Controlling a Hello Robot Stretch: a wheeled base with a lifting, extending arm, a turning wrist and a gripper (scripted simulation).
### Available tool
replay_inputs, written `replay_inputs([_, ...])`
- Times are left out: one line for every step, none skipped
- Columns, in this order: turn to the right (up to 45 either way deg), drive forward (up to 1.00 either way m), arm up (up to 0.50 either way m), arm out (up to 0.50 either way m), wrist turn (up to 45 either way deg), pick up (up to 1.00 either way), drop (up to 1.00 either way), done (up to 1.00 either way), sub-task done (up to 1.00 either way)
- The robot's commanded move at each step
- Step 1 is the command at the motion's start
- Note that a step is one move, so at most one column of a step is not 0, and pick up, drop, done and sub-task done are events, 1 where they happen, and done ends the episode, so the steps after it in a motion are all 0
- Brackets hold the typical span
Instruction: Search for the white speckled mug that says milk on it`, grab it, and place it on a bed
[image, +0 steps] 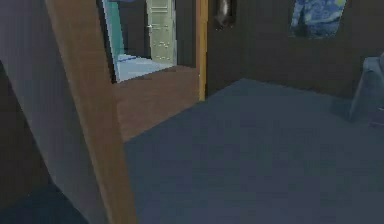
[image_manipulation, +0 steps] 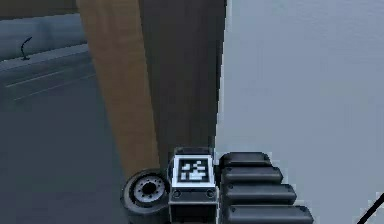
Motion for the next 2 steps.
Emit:
replay_inputs([0.0,0.55,0.00,0.00,0.0,0.00,0.00,0.00,0.00])
replay_inputs([-6.0,0.00,0.00,0.00,0.0,0.00,0.00,0.00,0.00])
